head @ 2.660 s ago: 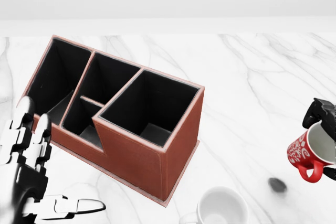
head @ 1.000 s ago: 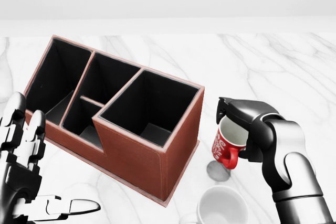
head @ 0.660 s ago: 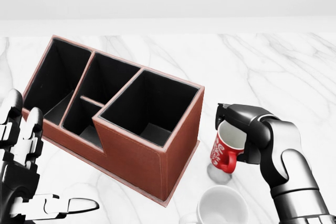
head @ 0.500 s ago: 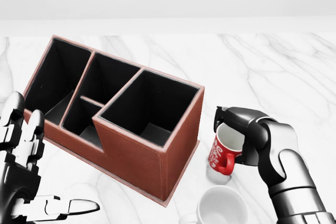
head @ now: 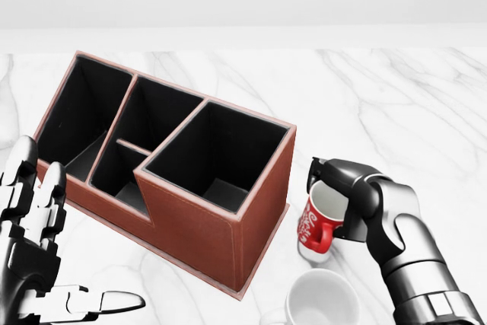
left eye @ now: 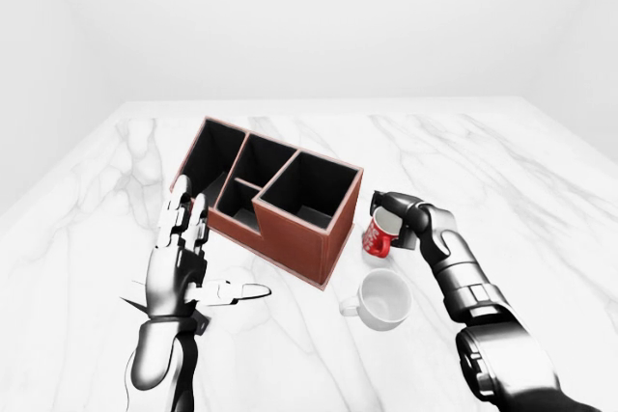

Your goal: Pick up the red mug and place it to the right of the caddy.

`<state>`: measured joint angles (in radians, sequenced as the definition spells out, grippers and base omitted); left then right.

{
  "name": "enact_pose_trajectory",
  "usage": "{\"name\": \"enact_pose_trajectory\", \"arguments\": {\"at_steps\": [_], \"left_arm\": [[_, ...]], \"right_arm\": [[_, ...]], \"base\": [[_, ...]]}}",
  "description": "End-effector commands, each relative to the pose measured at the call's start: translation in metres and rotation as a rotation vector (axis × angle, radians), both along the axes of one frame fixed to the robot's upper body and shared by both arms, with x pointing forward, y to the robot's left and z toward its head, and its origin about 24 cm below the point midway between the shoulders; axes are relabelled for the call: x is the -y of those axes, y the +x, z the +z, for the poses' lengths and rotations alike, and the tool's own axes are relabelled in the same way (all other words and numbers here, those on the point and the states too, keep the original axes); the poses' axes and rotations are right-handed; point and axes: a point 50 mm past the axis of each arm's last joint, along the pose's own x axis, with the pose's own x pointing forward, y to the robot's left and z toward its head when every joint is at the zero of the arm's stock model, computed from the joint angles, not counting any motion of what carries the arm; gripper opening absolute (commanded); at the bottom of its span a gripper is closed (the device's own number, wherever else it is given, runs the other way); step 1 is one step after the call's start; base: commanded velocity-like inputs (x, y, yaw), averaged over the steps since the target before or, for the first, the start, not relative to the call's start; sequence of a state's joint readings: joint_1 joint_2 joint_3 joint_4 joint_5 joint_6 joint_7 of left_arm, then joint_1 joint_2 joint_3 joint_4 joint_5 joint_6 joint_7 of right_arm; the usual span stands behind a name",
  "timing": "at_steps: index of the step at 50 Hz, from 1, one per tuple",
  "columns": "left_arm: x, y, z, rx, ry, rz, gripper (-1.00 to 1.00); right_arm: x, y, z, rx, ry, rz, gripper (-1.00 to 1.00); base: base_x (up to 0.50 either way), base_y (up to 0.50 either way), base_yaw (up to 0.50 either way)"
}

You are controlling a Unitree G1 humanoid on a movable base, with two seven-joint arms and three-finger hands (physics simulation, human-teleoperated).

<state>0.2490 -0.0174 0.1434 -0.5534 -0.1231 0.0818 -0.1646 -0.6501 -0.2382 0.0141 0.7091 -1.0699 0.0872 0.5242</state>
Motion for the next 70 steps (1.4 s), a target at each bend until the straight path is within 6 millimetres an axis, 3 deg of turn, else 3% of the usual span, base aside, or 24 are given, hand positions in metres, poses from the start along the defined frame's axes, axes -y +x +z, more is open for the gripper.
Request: {"name": "enact_pose_trajectory", "arguments": {"at_steps": [1, 6, 8, 9, 16, 18, 19, 22, 24, 26, 31, 40, 42, 43, 45, 49, 50, 53, 54, 57, 59, 62, 63, 70], "left_arm": [[0.000, 0.000, 0.000, 0.000, -0.001, -0.002, 1.00], [0.000, -0.002, 0.000, 0.002, -0.001, -0.001, 1.00], [0.000, -0.004, 0.023, 0.098, 0.014, 0.007, 1.00], [0.000, -0.002, 0.009, 0.038, 0.005, 0.001, 1.00], [-0.001, -0.002, 0.001, 0.003, -0.005, -0.001, 1.00], [-0.002, -0.005, 0.025, 0.110, 0.013, 0.009, 1.00], [-0.001, -0.002, 0.008, 0.033, 0.000, 0.002, 1.00], [-0.001, -0.006, 0.028, 0.125, 0.015, 0.009, 1.00], [-0.001, -0.002, 0.006, 0.024, -0.001, 0.000, 1.00], [-0.001, -0.006, 0.026, 0.115, 0.013, 0.008, 1.00], [-0.001, -0.007, 0.031, 0.139, 0.015, 0.010, 1.00], [-0.002, -0.007, 0.032, 0.141, 0.015, 0.011, 1.00], [-0.001, -0.004, 0.013, 0.056, 0.002, 0.003, 1.00], [-0.001, -0.006, 0.027, 0.117, 0.012, 0.008, 1.00], [0.000, -0.004, 0.015, 0.065, 0.004, 0.002, 1.00], [-0.001, -0.007, 0.030, 0.134, 0.015, 0.009, 1.00], [0.000, -0.004, 0.012, 0.049, 0.002, 0.000, 1.00], [0.000, -0.004, 0.005, 0.018, -0.003, -0.004, 1.00], [0.000, -0.006, 0.022, 0.096, 0.010, 0.002, 1.00], [0.001, -0.008, 0.033, 0.144, 0.018, 0.006, 1.00], [0.001, -0.005, 0.011, 0.047, 0.003, -0.003, 1.00], [0.001, -0.005, 0.007, 0.026, -0.002, -0.006, 1.00], [0.000, -0.006, 0.022, 0.097, 0.010, 0.001, 1.00], [0.002, -0.007, 0.030, 0.132, 0.017, 0.001, 1.00]], "right_arm": [[0.003, 0.008, 0.003, 0.049, 0.010, -0.036, -1.00], [0.002, 0.009, 0.001, 0.065, 0.011, -0.046, -1.00], [0.001, 0.010, 0.000, 0.075, 0.015, -0.050, -1.00], [0.000, 0.011, 0.001, 0.081, 0.014, -0.048, -1.00], [-0.002, 0.016, 0.005, 0.111, -0.002, -0.051, -1.00], [-0.003, 0.015, 0.005, 0.108, -0.009, -0.046, -1.00], [-0.004, 0.016, 0.005, 0.114, -0.009, -0.046, -1.00], [-0.005, 0.016, 0.002, 0.122, -0.016, -0.049, -1.00], [-0.005, 0.016, 0.000, 0.127, -0.025, -0.054, -1.00], [-0.006, 0.015, -0.003, 0.124, -0.031, -0.052, -1.00], [-0.006, 0.016, -0.003, 0.126, -0.043, -0.054, -1.00], [-0.003, 0.014, -0.012, 0.123, -0.054, -0.074, -1.00], [-0.002, 0.014, -0.012, 0.129, -0.068, -0.073, -1.00], [-0.002, 0.014, -0.012, 0.127, -0.064, -0.077, -1.00], [-0.001, 0.015, -0.012, 0.130, -0.065, -0.082, -1.00], [0.001, 0.014, -0.015, 0.140, -0.086, -0.092, -1.00], [0.001, 0.013, -0.017, 0.138, -0.085, -0.092, -1.00], [0.001, 0.013, -0.019, 0.137, -0.088, -0.096, -1.00], [0.002, 0.013, -0.019, 0.136, -0.088, -0.099, -1.00], [0.002, 0.013, -0.019, 0.139, -0.090, -0.102, -1.00], [0.003, 0.013, -0.020, 0.140, -0.089, -0.109, -1.00], [0.004, 0.012, -0.023, 0.140, -0.094, -0.116, -1.00], [0.004, 0.011, -0.024, 0.141, -0.100, -0.117, -1.00], [-0.001, 0.009, -0.031, 0.132, -0.107, -0.106, -1.00]], "base": [[0.00, 0.00, 0.00], [0.00, 0.00, 0.00], [0.00, 0.00, 0.00], [0.00, 0.00, 0.00], [0.00, 0.00, 0.00], [0.00, 0.00, 0.00], [0.00, 0.00, 0.00], [0.00, 0.00, 0.00], [0.00, 0.00, 0.00], [0.00, 0.00, 0.00], [0.00, 0.00, 0.00], [0.00, 0.00, 0.00], [0.00, 0.00, 0.00], [0.00, 0.00, 0.00], [0.00, 0.00, 0.00], [0.00, 0.00, 0.00], [0.00, 0.00, 0.00], [0.00, 0.00, 0.00], [0.00, 0.00, 0.00], [0.00, 0.00, 0.00], [0.00, 0.00, 0.00], [0.00, 0.00, 0.00], [0.00, 0.00, 0.00], [0.00, 0.00, 0.00]]}}
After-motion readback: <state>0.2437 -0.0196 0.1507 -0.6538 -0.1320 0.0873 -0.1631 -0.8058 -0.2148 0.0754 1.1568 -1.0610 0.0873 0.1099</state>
